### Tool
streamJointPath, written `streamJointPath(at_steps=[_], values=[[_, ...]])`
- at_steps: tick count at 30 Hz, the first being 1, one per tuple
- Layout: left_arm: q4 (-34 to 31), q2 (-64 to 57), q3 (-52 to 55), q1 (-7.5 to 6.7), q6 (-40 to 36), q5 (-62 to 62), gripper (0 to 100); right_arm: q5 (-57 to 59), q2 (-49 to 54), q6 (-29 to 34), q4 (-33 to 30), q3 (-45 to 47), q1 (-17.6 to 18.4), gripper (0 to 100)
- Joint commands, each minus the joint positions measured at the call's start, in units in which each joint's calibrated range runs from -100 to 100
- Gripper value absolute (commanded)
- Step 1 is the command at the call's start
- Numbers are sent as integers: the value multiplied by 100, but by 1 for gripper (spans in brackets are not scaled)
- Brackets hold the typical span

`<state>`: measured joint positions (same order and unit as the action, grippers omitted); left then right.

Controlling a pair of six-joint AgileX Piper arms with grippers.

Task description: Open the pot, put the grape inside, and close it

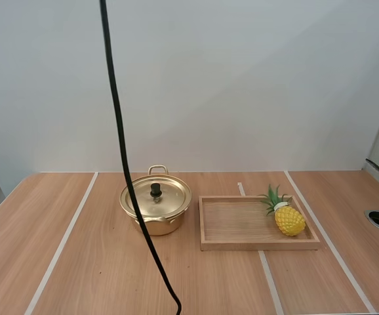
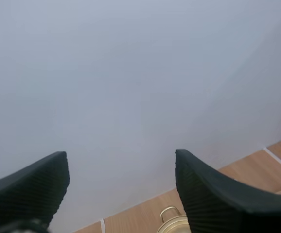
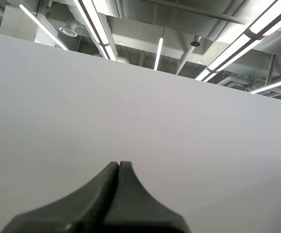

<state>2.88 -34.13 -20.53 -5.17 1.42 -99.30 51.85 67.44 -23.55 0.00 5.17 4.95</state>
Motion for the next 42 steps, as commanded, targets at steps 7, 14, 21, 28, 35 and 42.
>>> streamJointPath(at_steps=[7, 14, 21, 28, 35, 42], values=[[-413, -377, -395, -8, -123, -70, 22, -90, 34, 9, 431, -39, -23, 0], [-414, -1137, -395, -8, -620, -70, 1, 252, 186, -14, 396, -39, -23, 0], [-414, -2580, 268, -8, -1056, 439, 1, 391, 705, 64, 286, 204, -23, 0], [-500, -4205, 1773, -8, -1214, 1921, 1, 220, 1533, 265, 259, 1186, -23, 0], [-749, -5347, 3399, 29, -1214, 2480, 1, -227, 2226, 846, -139, 2161, -284, 0], [-1186, -6334, 5045, 219, -1645, 3899, 1, -711, 2642, 1136, -172, 3114, -497, 0]])
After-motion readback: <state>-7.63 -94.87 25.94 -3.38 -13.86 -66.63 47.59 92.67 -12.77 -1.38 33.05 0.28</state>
